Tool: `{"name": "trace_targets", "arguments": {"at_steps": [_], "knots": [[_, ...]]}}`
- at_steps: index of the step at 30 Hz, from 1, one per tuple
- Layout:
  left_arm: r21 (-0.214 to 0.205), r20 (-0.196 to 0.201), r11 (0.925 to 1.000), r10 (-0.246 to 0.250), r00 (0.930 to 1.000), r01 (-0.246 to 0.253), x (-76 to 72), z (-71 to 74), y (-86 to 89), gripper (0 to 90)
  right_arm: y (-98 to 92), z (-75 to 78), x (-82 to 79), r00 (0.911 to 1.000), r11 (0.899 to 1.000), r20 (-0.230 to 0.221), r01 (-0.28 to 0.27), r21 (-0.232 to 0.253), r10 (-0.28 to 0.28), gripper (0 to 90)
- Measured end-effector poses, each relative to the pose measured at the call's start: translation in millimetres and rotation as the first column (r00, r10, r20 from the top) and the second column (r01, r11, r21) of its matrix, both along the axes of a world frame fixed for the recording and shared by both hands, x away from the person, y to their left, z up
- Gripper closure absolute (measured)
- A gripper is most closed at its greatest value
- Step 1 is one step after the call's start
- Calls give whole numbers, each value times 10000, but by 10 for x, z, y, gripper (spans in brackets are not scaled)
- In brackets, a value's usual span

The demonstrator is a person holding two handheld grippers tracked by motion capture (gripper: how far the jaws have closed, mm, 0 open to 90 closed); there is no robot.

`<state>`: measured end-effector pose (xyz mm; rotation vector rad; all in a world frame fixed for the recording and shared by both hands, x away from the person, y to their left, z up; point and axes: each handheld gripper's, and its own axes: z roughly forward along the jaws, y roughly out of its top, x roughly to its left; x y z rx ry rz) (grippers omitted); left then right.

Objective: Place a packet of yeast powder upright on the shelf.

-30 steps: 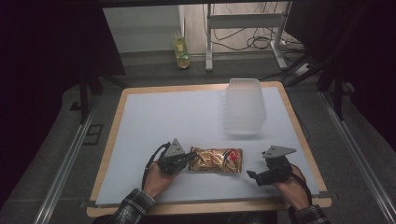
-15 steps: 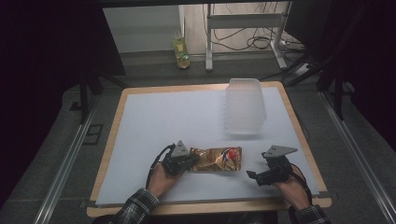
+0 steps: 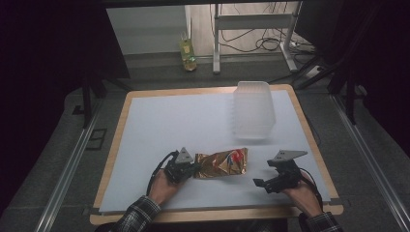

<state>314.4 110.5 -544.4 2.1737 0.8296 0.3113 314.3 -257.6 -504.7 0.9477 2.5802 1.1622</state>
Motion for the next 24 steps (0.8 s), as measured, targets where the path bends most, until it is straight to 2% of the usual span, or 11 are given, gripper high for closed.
{"name": "trace_targets", "arguments": {"at_steps": [8,9,12,18,24], "knots": [[150,133,9999,-56,9999,54,-12,2,-13,900,111,25,31,9992,9998,-335,-195,100,198,39],[179,194,9998,-57,9998,53,-17,0,-15,900,144,44,47,9983,9991,-535,-225,357,244,40],[190,221,9998,-47,9997,43,-22,-1,-15,899,176,65,60,9972,9985,-701,-242,487,276,39],[198,310,9998,-49,9995,43,-30,-6,-17,899,287,82,122,9919,9978,-1209,-326,586,395,31],[238,344,9997,-36,9994,28,-34,-5,-21,899,393,137,192,9841,9946,-1739,-186,1018,362,29]]}}
